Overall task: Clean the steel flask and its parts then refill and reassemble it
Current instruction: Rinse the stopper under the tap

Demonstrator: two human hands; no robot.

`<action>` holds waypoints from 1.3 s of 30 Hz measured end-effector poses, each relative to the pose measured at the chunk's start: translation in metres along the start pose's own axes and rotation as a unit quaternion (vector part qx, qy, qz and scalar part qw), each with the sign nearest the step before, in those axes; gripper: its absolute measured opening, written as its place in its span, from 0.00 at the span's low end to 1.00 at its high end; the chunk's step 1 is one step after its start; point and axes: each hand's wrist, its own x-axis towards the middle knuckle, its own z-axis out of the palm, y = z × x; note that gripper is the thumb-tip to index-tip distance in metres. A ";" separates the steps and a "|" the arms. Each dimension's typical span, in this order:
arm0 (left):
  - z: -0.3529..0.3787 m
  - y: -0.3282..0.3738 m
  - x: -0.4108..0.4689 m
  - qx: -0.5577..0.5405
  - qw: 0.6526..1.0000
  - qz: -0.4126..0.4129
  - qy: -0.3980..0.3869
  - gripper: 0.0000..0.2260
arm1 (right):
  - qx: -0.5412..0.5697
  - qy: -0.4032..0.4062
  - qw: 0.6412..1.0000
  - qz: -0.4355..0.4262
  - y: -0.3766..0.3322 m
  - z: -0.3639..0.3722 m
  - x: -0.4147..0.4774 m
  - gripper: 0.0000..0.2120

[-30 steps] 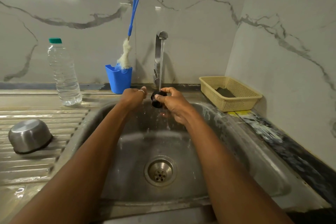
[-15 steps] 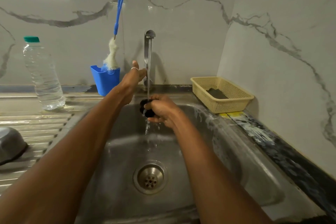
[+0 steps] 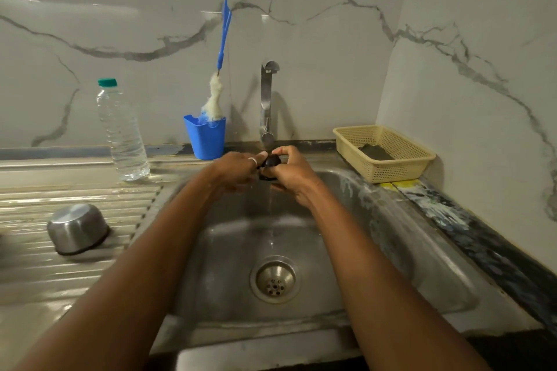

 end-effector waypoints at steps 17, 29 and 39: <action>-0.006 0.013 -0.100 -0.055 0.997 0.052 -0.031 0.14 | -0.123 -0.016 0.992 -0.038 -0.031 -0.003 -0.091 0.31; -0.019 0.024 -0.146 -0.067 0.995 0.066 0.020 0.14 | -0.179 -0.011 0.981 -0.071 -0.056 0.006 -0.122 0.31; -0.086 0.007 -0.181 -0.169 0.975 0.087 0.114 0.16 | -0.072 -0.101 0.986 -0.107 -0.114 0.063 -0.144 0.19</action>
